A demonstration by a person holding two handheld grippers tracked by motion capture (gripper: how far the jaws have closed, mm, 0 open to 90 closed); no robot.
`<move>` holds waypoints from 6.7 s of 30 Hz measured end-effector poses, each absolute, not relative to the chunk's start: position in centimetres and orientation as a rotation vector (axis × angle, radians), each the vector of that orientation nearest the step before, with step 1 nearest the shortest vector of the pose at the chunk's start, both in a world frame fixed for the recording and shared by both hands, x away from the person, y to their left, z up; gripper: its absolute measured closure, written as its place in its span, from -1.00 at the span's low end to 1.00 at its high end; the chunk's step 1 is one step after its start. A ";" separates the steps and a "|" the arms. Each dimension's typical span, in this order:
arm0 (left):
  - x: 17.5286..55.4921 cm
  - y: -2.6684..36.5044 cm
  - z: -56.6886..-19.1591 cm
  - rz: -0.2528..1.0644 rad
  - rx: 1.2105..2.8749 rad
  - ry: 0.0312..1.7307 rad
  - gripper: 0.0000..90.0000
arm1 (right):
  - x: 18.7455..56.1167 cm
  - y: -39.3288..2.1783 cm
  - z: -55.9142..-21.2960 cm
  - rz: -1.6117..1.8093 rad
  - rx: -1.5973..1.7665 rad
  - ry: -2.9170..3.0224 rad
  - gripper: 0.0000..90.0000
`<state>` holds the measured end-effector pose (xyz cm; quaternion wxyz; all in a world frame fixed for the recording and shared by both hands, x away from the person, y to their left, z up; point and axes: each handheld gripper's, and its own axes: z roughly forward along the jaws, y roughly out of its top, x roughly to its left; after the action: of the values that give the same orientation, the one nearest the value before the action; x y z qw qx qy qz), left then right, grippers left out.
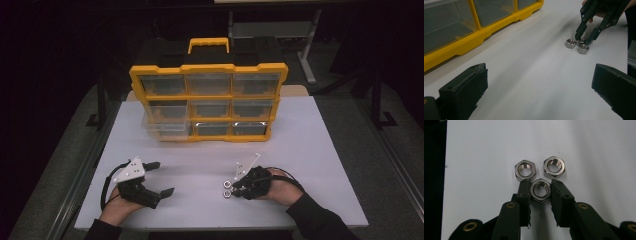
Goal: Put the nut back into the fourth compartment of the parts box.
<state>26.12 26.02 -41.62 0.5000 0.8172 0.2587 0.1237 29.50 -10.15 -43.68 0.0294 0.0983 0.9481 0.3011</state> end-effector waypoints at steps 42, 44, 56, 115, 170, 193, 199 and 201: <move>26.1 26.0 -41.7 0.289 1.975 0.632 -1.00 | 31.8 -9.8 -39.1 1.039 0.459 2.859 0.54; 26.1 26.0 -41.7 0.287 1.975 0.632 -1.00 | 31.9 -9.8 -38.9 1.044 0.464 2.858 0.54; 26.2 26.0 -41.6 0.292 1.981 0.622 -1.00 | 33.0 -8.5 -36.6 1.060 0.461 2.837 0.54; 26.1 26.0 -41.6 0.282 1.976 0.623 -1.00 | 39.4 0.1 -23.7 1.110 0.342 2.757 0.54; 26.0 25.8 -41.6 0.271 1.983 0.615 -1.00 | 40.4 -0.6 -23.2 1.107 0.362 2.768 0.98; 26.1 25.8 -41.7 0.275 1.991 0.601 -1.00 | 38.6 -6.5 -28.1 1.136 0.458 2.735 0.41; 26.0 25.7 -41.7 0.270 1.984 0.609 -1.00 | 37.9 -7.0 -29.2 1.152 0.507 2.731 0.20; 26.0 25.7 -41.7 0.270 1.985 0.608 -1.00 | 37.7 -7.2 -29.6 1.159 0.517 2.725 0.09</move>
<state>26.01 25.73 -41.69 0.5006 0.8208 0.2514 0.1116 37.74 -7.17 -29.59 0.0677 0.1715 0.9045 0.3846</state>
